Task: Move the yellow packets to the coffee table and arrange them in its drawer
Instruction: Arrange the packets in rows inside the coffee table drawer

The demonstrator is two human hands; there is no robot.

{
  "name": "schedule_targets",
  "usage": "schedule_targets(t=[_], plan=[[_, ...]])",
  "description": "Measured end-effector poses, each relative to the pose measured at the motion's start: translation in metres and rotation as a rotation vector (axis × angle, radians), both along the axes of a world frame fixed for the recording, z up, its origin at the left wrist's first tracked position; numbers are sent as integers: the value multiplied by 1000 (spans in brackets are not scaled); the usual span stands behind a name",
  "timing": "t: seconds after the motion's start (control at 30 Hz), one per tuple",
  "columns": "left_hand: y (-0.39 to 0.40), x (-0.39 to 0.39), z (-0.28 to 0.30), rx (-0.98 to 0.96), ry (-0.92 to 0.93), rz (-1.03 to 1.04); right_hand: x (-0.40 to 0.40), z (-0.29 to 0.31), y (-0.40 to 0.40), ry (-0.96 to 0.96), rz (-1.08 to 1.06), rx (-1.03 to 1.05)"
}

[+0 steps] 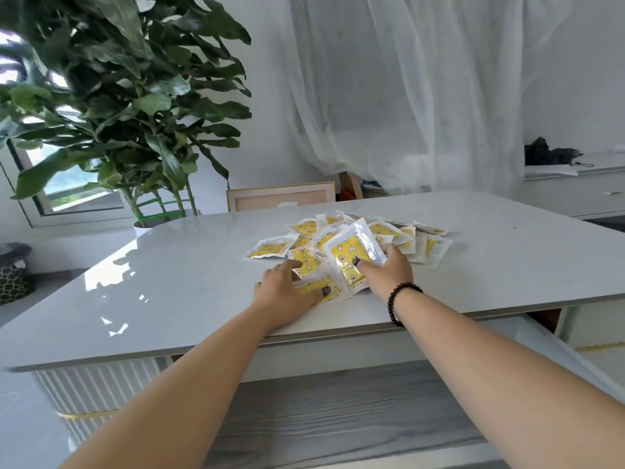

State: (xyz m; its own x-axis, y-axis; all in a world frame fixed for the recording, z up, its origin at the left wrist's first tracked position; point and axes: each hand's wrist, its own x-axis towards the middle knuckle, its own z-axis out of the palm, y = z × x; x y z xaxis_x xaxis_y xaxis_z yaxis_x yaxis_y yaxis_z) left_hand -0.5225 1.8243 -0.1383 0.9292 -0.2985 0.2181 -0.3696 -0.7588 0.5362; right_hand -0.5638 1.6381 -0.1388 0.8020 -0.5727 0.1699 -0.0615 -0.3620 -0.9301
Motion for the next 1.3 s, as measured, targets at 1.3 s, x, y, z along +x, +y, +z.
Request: schedule_targets(t=[1.3], plan=[[41, 5, 20, -1079, 609, -3, 17, 1, 40, -269, 268, 772]])
